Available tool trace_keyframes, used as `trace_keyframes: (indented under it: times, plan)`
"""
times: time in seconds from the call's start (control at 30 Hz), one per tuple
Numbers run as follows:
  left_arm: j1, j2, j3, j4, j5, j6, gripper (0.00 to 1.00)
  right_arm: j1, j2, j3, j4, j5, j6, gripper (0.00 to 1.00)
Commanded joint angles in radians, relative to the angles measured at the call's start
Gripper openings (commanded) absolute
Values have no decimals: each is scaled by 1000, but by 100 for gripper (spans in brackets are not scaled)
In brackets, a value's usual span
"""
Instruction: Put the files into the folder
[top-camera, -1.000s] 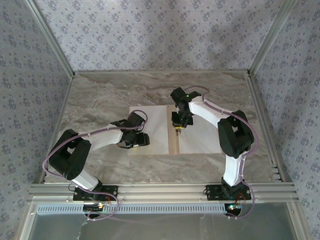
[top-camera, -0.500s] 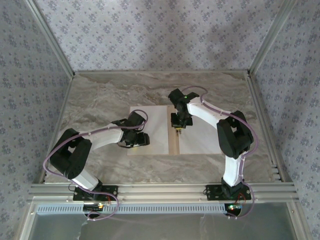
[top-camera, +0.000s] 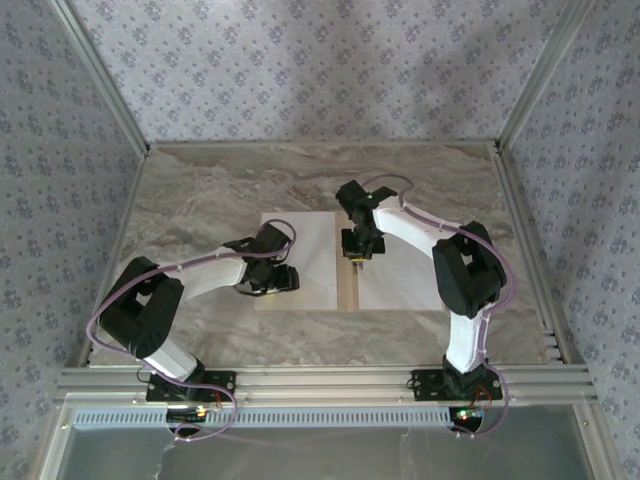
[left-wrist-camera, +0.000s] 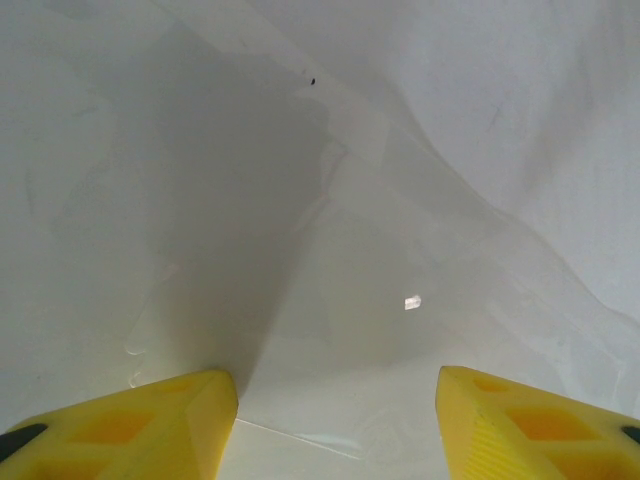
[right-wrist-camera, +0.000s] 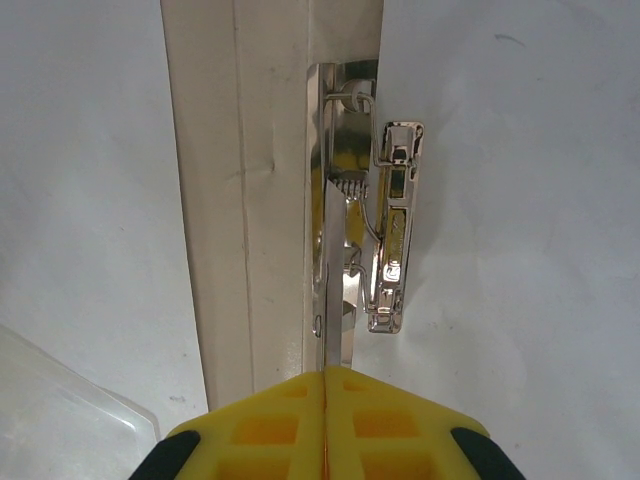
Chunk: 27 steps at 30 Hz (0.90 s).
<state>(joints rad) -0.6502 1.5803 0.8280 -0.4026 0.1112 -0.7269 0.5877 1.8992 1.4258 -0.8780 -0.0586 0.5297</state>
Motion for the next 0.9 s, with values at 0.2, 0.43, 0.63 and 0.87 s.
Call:
trace_keyframes:
  times: [0.2, 0.43, 0.63, 0.87]
  plan:
    - [0, 53, -32, -83, -28, -5, 58, 15, 47, -49, -68, 59, -8, 10]
    - [3, 52, -37, -82, -28, -5, 58, 23, 61, -56, -78, 89, -6, 10]
    - [3, 53, -37, -81, -27, -4, 58, 24, 71, -57, -90, 78, 5, 10]
    - [5, 58, -32, -82, -26, -3, 58, 20, 69, -12, -97, 68, 7, 10]
